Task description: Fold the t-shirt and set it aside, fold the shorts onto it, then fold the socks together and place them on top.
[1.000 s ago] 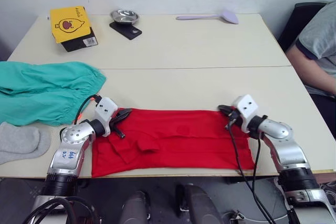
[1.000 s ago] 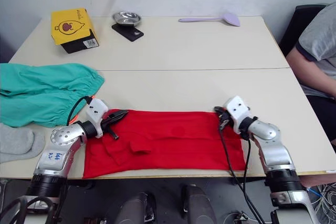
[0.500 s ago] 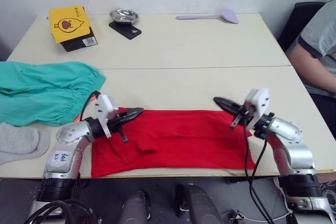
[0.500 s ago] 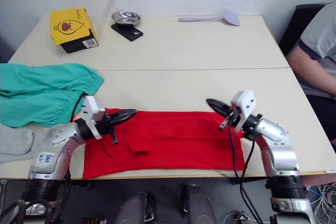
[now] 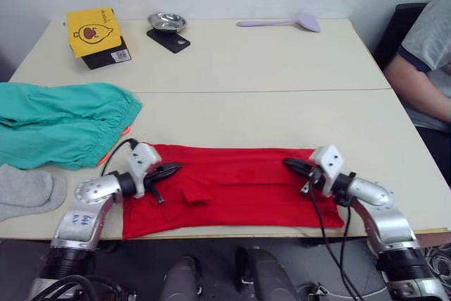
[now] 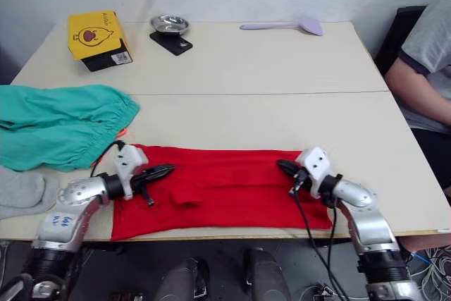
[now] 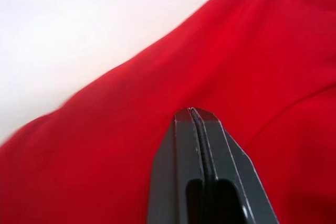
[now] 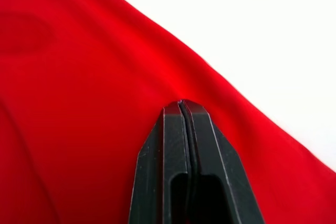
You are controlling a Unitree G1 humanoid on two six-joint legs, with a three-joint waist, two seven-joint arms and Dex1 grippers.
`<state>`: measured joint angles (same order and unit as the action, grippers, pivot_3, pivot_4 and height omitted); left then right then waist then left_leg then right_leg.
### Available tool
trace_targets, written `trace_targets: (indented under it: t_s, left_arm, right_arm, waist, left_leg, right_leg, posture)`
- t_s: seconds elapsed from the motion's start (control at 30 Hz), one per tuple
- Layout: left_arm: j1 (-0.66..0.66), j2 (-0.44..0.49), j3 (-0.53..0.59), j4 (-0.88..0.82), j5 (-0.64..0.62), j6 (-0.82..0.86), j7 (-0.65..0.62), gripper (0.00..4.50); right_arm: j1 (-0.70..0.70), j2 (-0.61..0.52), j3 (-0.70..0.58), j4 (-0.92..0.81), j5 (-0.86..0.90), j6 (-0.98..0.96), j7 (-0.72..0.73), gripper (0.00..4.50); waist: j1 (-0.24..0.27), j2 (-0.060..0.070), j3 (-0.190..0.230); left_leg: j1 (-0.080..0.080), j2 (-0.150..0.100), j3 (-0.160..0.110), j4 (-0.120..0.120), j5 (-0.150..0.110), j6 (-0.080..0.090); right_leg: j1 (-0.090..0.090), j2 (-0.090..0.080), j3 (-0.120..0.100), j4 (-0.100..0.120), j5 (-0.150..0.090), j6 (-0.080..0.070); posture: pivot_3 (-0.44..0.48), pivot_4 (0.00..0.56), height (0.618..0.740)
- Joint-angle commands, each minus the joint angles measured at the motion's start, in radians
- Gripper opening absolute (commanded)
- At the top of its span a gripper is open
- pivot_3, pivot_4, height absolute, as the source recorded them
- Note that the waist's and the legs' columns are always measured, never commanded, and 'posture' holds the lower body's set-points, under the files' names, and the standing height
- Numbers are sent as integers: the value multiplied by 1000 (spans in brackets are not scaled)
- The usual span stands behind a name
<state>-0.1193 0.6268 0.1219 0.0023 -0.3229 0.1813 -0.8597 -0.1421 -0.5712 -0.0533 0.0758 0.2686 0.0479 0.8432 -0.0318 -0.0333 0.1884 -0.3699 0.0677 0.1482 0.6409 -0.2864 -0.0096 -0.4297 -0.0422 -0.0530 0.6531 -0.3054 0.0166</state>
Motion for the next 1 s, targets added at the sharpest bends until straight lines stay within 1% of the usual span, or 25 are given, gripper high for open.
trace_targets:
  t_s: [0.03,0.07,0.13,0.23,0.27,0.33,0.4,0.47,0.53,0.7,0.83,1.0]
  left_arm:
    - [56,69,99,-76,-134,-74,-188,17]
    - [78,94,119,-86,-157,-95,-246,17]
    - [127,152,150,-88,-163,-156,-343,17]
    - [181,206,175,-98,-152,-247,-429,559]
    - [201,217,178,-106,-152,-267,-452,840]
    - [245,237,177,-122,-143,-313,-497,840]
    - [258,247,164,-112,-99,-374,-505,840]
    - [240,238,137,-69,-35,-469,-495,840]
    - [221,232,110,-45,-9,-506,-491,840]
    - [201,235,42,-24,31,-568,-499,840]
    - [150,206,-15,3,84,-614,-452,840]
    - [124,211,-59,22,115,-636,-432,840]
  right_arm:
    - [13,-17,-33,-64,101,-7,103,0]
    - [19,-23,-34,-85,121,-3,129,0]
    - [32,-39,-34,-129,152,6,173,0]
    - [48,-57,-29,-183,176,28,207,0]
    - [52,-61,-25,-192,177,32,213,0]
    - [57,-65,-18,-204,177,36,219,0]
    - [58,-60,-18,-205,176,41,220,0]
    - [57,-54,-17,-206,173,42,219,0]
    - [57,-50,-12,-208,170,44,216,0]
    - [57,-45,-4,-210,166,46,211,0]
    - [51,-42,1,-211,161,49,204,0]
    - [46,-41,3,-214,161,55,197,0]
  waist:
    - [-2,0,0]
    - [-2,0,0]
    - [-1,0,1]
    - [1,1,1]
    - [2,1,1]
    - [2,1,1]
    - [2,1,1]
    - [3,1,1]
    - [4,1,1]
    - [2,1,1]
    - [3,1,1]
    - [1,1,1]
  left_leg:
    - [0,0,0,-1,0,0]
    - [0,0,0,-2,0,0]
    - [0,0,0,-5,0,-1]
    - [1,0,0,-8,1,-2]
    - [1,0,0,-9,1,-1]
    - [1,-1,0,-10,1,-1]
    - [0,-1,0,-11,0,-1]
    - [0,-1,0,-11,0,-1]
    - [0,-1,0,-11,0,-1]
    - [0,-1,0,-11,0,0]
    - [0,-1,1,-11,0,0]
    - [0,-1,1,-11,0,0]
  right_leg:
    - [-1,0,0,0,0,0]
    - [-1,0,0,0,0,-1]
    - [-1,0,0,-1,-1,-1]
    - [-2,0,-1,-3,-1,-2]
    - [-1,0,-1,-4,-1,-2]
    - [-1,0,-1,-7,-1,-2]
    - [-1,0,-1,-9,-1,-2]
    - [-1,0,-1,-10,-1,-2]
    - [-1,0,-1,-10,-1,-2]
    - [-1,0,-1,-10,-1,-2]
    - [-1,0,-1,-9,-1,-2]
    - [-1,0,-2,-8,-1,-2]
  posture:
    - [0,150,740]
    - [0,150,740]
    - [0,150,740]
    - [0,150,740]
    - [0,150,740]
    - [0,150,740]
    - [0,150,740]
    - [0,150,740]
    - [0,150,740]
    - [0,150,740]
    - [0,150,740]
    - [0,150,740]
